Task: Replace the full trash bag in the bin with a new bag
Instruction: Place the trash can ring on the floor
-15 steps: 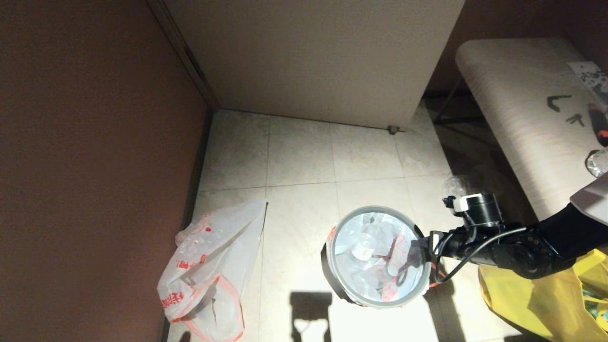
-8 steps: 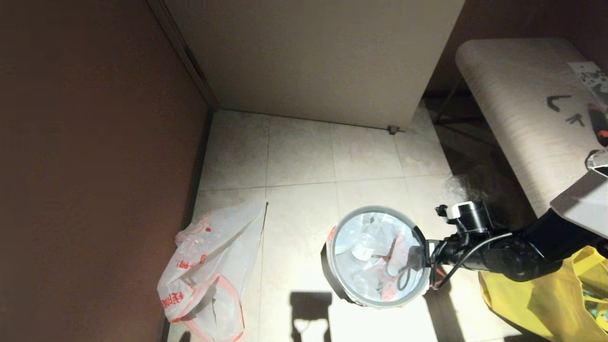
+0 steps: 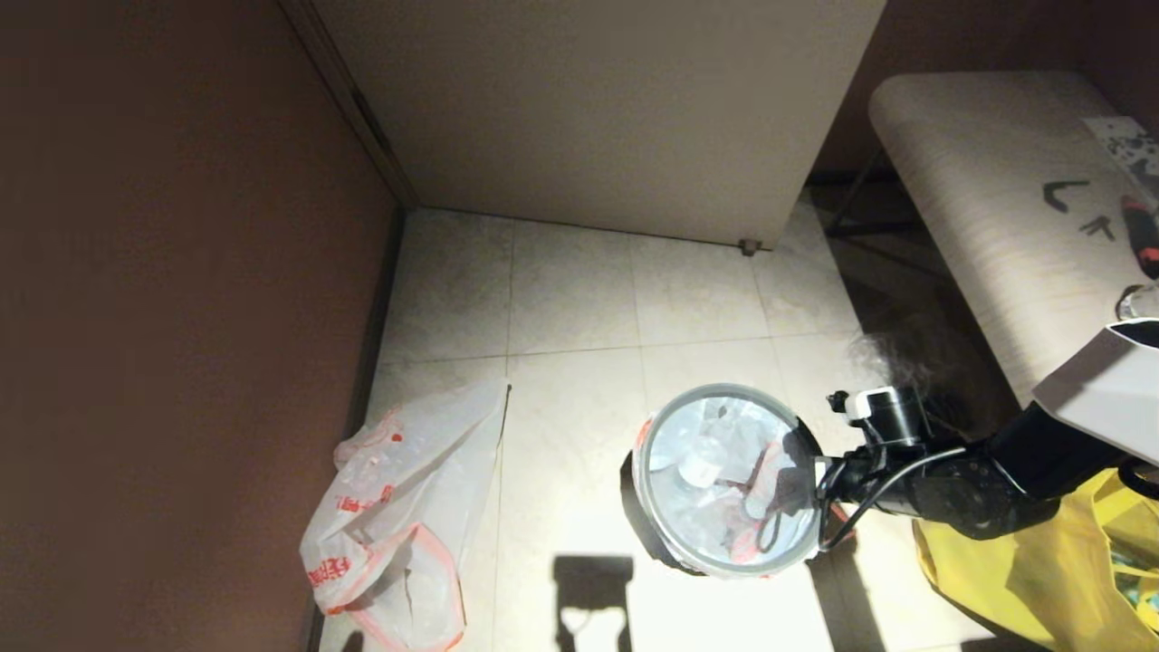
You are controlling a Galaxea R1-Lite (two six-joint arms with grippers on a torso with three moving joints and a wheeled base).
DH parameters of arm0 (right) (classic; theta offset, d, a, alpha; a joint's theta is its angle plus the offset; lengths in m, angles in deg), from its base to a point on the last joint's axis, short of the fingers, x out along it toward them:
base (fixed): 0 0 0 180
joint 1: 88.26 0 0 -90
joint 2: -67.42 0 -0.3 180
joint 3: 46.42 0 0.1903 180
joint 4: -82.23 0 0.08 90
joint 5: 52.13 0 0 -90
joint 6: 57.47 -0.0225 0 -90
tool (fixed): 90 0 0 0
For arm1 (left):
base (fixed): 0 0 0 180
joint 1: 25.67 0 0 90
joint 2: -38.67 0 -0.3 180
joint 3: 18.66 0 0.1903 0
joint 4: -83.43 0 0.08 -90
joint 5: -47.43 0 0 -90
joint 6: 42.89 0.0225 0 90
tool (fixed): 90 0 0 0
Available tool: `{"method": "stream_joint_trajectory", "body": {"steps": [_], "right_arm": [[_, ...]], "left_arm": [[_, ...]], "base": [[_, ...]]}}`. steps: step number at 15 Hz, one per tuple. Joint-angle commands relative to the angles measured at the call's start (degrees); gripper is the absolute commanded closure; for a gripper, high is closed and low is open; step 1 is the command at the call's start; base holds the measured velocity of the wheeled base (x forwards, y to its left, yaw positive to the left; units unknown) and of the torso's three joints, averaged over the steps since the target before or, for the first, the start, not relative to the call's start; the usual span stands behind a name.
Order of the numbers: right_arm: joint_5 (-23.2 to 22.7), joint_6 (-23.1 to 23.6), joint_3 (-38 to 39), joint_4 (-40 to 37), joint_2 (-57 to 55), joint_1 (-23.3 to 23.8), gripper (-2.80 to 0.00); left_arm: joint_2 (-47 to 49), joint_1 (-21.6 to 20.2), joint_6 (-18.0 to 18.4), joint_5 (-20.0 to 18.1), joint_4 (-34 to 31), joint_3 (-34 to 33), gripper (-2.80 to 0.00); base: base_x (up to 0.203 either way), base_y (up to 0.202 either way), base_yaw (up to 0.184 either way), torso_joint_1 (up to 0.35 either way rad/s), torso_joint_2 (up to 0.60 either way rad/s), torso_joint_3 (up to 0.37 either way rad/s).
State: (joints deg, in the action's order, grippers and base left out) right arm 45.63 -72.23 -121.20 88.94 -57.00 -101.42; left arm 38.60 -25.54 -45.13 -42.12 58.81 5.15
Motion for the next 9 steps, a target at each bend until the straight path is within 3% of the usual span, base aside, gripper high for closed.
{"method": "stream_joint_trajectory", "body": {"steps": [1, 9], "right_arm": [[0.2, 0.0, 0.5, 0.2, 1.3, -0.2, 0.0], [1.9, 0.3, 4.0, -0.1, 3.3, -4.4, 0.0]], "left_arm": [[0.1, 0.0, 0.0, 0.0, 0.0, 0.0, 0.0], [0.1, 0.0, 0.0, 0.0, 0.0, 0.0, 0.0]], "base": [[0.0, 0.0, 0.0, 0.0, 0.0, 0.0], [0.0, 0.0, 0.0, 0.0, 0.0, 0.0]]}}
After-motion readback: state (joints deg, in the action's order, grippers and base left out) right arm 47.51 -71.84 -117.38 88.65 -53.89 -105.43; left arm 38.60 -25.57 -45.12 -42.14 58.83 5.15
